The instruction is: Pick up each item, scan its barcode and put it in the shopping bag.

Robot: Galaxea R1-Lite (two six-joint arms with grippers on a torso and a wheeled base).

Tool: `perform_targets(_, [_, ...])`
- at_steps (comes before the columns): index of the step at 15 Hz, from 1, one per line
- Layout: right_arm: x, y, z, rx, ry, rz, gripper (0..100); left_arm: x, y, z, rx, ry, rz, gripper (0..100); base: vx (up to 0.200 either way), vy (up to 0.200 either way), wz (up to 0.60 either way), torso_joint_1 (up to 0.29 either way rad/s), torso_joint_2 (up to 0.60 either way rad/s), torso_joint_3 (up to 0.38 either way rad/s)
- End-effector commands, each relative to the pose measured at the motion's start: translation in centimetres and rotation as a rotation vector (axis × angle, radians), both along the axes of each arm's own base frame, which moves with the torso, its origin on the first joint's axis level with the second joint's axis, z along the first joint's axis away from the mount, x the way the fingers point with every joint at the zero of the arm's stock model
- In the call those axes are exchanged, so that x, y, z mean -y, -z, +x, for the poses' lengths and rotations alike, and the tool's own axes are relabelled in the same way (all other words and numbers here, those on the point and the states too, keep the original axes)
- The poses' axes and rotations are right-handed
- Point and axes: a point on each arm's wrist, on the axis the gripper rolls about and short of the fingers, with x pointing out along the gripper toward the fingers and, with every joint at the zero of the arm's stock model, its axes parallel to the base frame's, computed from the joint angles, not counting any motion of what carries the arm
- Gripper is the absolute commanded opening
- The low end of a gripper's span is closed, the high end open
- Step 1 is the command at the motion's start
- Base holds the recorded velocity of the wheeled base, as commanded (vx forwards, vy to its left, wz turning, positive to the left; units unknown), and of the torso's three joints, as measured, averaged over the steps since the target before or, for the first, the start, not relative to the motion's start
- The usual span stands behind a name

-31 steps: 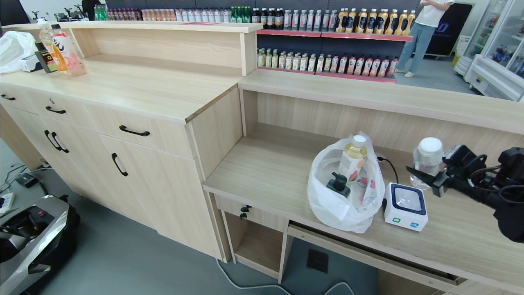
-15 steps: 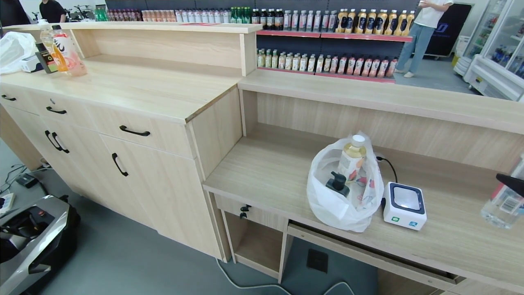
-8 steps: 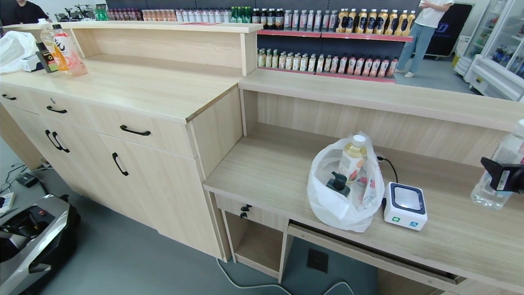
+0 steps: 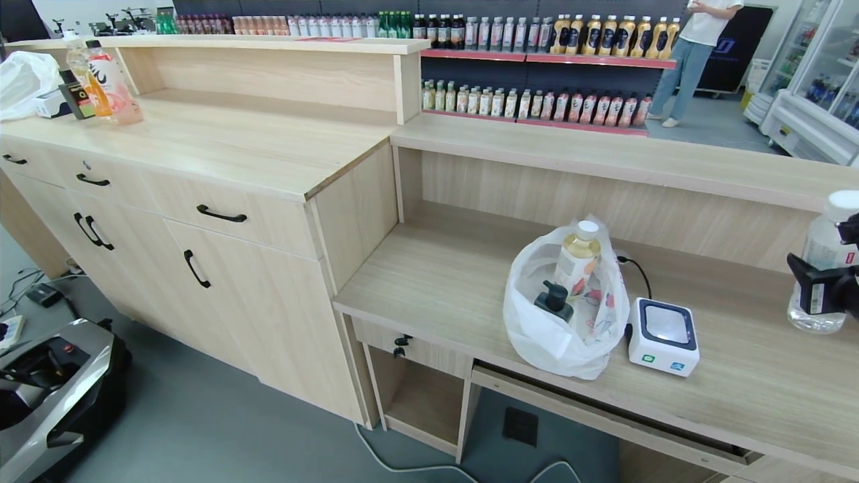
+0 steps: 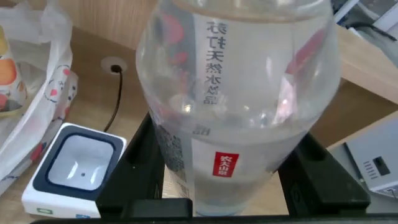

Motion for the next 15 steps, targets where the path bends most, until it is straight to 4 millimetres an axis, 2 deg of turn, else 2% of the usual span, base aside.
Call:
perform_targets(1, [-0.2, 0.1, 0.2, 0.004, -0.031, -0.001, 0, 0.0, 0.0, 0.0, 0.000, -0.001, 0.000, 0, 0.000, 0.000, 0.60, 0.007, 0.00, 0.002])
perform_targets(4, [-1.2, -0.5, 0.5, 0.067, -0.104, -0.013, 0, 0.0, 0.0, 0.0, 0.000, -0.001, 0.000, 0, 0.000, 0.000, 0.60, 0.002, 0.00, 0.002])
perform_targets(7, [-1.4, 0.0, 0.9, 0.066, -0.245, 0.100, 0, 0.0, 0.0, 0.0, 0.000, -0.001, 0.000, 0, 0.000, 0.000, 0.00, 0.000, 0.00, 0.000])
perform_targets(10, [-1.3, 1.5, 1.5, 0.010, -0.251, 0.254, 0, 0.0, 0.0, 0.0, 0.000, -0.001, 0.000, 0, 0.000, 0.000, 0.00, 0.000, 0.00, 0.000])
perform_targets(15, [-0.9, 5.6, 3.9, -0.127, -0.318, 0.324, 0, 0.0, 0.0, 0.0, 0.000, -0.001, 0.000, 0, 0.000, 0.000, 0.00, 0.000, 0.00, 0.000])
